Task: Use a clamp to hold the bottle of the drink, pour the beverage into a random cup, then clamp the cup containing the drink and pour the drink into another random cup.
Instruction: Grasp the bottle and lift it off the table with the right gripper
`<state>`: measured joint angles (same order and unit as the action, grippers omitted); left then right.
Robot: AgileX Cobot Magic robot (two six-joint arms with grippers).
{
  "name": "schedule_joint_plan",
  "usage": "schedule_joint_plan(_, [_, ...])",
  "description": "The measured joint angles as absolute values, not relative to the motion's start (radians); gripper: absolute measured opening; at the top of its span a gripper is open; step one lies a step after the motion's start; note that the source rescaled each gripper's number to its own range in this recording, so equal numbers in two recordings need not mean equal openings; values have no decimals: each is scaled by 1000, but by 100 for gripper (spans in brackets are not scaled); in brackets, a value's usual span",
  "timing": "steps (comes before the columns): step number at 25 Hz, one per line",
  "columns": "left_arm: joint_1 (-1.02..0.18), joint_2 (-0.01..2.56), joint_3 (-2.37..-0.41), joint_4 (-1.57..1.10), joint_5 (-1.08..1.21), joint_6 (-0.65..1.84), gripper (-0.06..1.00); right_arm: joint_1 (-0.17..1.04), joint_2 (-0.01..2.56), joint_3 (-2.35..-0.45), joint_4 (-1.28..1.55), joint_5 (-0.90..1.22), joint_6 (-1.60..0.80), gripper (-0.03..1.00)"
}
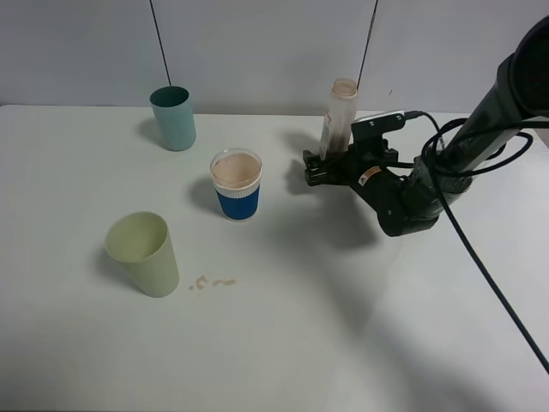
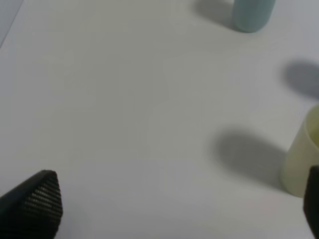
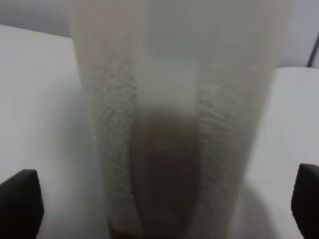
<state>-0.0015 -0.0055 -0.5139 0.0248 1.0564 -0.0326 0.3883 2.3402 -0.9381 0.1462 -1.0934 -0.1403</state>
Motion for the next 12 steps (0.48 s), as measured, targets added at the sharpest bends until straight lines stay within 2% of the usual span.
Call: schedule_joint_plan(12, [-2, -6, -514, 25, 1056, -33, 93, 392, 2348, -1014, 154, -1078, -167, 98])
